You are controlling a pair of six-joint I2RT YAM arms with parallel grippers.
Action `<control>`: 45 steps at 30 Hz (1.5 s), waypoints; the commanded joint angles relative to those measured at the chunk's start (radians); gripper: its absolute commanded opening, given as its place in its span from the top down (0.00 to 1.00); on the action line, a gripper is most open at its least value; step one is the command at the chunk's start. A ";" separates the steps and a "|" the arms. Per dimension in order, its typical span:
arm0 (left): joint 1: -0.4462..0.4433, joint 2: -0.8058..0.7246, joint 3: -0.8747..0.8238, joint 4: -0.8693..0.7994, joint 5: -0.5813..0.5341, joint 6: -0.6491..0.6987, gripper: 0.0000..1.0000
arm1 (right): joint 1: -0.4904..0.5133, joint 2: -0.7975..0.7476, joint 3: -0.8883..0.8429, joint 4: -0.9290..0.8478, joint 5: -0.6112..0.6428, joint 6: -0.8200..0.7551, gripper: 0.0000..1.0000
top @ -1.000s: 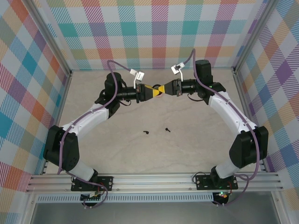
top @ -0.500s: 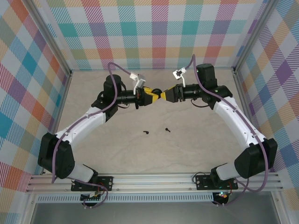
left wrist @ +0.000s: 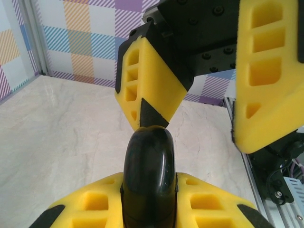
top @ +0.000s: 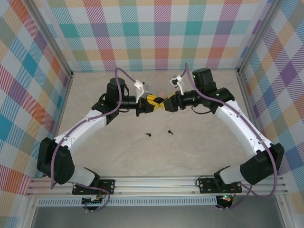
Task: Insert wireless bluetooth earbuds into charging case
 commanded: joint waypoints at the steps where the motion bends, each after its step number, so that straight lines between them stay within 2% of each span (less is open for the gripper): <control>1: -0.012 0.004 0.048 -0.054 0.055 0.078 0.89 | 0.006 0.021 0.037 -0.038 0.001 -0.050 0.42; 14: -0.014 0.056 0.160 -0.241 0.157 0.122 0.89 | 0.012 0.080 0.086 -0.119 -0.061 -0.143 0.50; 20: -0.014 0.068 0.177 -0.253 0.132 0.076 0.86 | 0.013 0.079 0.079 -0.099 -0.061 -0.136 0.67; 26: -0.013 0.067 0.148 -0.094 0.020 -0.146 0.75 | 0.004 0.043 0.034 0.010 -0.051 -0.050 0.76; 35: -0.014 0.048 0.062 0.164 -0.011 -0.367 0.60 | -0.018 -0.003 -0.008 0.145 -0.103 0.047 0.79; 39: -0.014 0.040 0.024 0.283 -0.006 -0.446 0.60 | -0.019 -0.006 -0.010 0.171 -0.129 0.066 0.78; 45: -0.014 0.036 0.006 0.339 0.003 -0.488 0.57 | -0.020 -0.009 -0.015 0.194 -0.163 0.082 0.78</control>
